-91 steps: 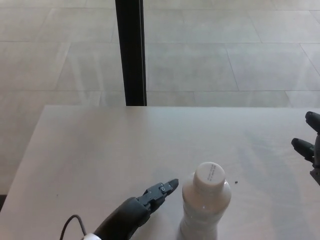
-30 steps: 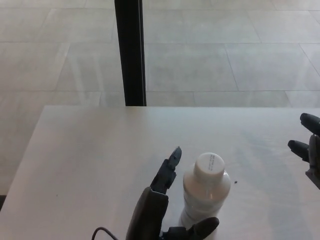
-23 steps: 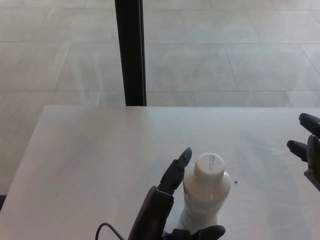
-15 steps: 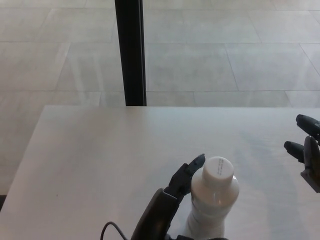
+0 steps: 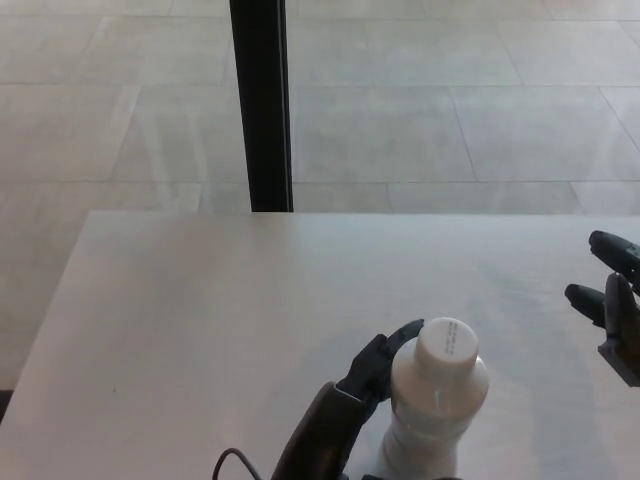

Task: The robot uses its left hand to to lift the bottle kept on the middle of the desk and tilts it towards its right hand. It then uses its right hand to rotate its cap to open it and places the bottle and cap back on the desk

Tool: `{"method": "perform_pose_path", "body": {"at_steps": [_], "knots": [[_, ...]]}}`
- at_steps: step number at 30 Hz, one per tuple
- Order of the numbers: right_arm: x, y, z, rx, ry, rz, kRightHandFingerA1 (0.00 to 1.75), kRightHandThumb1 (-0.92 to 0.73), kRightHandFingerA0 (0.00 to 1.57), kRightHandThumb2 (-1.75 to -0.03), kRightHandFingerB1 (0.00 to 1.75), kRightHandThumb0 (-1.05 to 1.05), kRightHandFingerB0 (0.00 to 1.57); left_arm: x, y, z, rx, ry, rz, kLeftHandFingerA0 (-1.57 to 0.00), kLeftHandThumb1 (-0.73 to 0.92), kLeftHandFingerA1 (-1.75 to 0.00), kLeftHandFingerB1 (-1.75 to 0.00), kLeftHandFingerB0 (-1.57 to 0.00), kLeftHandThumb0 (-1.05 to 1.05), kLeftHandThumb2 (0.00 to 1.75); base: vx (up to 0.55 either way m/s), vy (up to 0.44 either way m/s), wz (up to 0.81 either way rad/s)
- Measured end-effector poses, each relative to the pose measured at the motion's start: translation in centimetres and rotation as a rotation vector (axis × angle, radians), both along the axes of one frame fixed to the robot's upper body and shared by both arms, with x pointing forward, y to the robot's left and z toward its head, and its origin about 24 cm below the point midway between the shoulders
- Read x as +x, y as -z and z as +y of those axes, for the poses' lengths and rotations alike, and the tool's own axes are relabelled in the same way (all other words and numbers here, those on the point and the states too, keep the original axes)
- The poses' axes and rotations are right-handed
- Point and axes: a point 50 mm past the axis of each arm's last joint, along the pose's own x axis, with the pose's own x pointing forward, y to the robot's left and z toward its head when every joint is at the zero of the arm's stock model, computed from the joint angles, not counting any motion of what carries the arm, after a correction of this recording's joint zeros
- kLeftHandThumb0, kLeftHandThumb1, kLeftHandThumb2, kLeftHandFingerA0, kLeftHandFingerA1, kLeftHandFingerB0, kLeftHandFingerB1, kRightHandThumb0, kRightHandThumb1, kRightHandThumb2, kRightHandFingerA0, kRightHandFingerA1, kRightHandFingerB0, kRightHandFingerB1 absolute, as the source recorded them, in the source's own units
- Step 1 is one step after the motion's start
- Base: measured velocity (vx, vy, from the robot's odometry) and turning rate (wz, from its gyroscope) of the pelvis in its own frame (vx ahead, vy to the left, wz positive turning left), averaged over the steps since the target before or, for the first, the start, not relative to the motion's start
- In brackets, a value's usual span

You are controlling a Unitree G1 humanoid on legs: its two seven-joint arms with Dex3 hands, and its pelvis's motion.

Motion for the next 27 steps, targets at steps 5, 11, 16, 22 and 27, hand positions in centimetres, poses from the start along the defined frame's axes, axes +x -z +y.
{"method": "perform_pose_path", "body": {"at_steps": [5,11,16,22,27], "knots": [[0.0,0.0,0.0,0.000,0.002,0.000,0.56,-0.86,0.43,-0.66,0.35,-0.71,0.48,0.2,0.3,-0.6,0.014,-0.051,-0.001,0.00,0.35,-0.59,-0.38,0.00,-0.78,0.87,0.00,0.000,0.00],[0.0,0.0,0.0,0.001,0.002,0.000,0.57,-0.86,0.42,-0.66,0.35,-0.72,0.47,0.6,0.8,-0.7,0.069,-0.107,-0.014,-0.08,0.41,-1.06,-0.53,0.00,-0.60,0.64,0.00,0.000,0.00],[0.0,0.0,-0.1,0.004,0.004,-0.001,0.54,-0.85,0.45,-0.66,0.35,-0.71,0.48,0.5,1.6,-1.0,0.122,-0.135,-0.015,-0.30,0.43,-1.17,-0.66,0.00,-0.54,0.63,0.00,0.000,0.00],[-0.1,-0.1,-0.3,0.006,0.019,-0.003,0.56,-0.84,0.48,-0.65,0.36,-0.69,0.49,0.8,1.7,-1.3,0.150,-0.161,-0.036,-0.80,0.53,-1.52,-0.87,-0.19,-0.47,0.69,0.00,0.000,0.00],[0.0,-0.3,-0.6,0.007,0.031,-0.014,0.62,-0.71,0.50,-0.80,0.43,-0.73,0.44,1.7,1.3,-2.3,0.156,-0.146,-0.064,-1.15,0.60,-1.62,-1.03,-0.32,-0.45,0.90,0.00,0.000,0.00]]}}
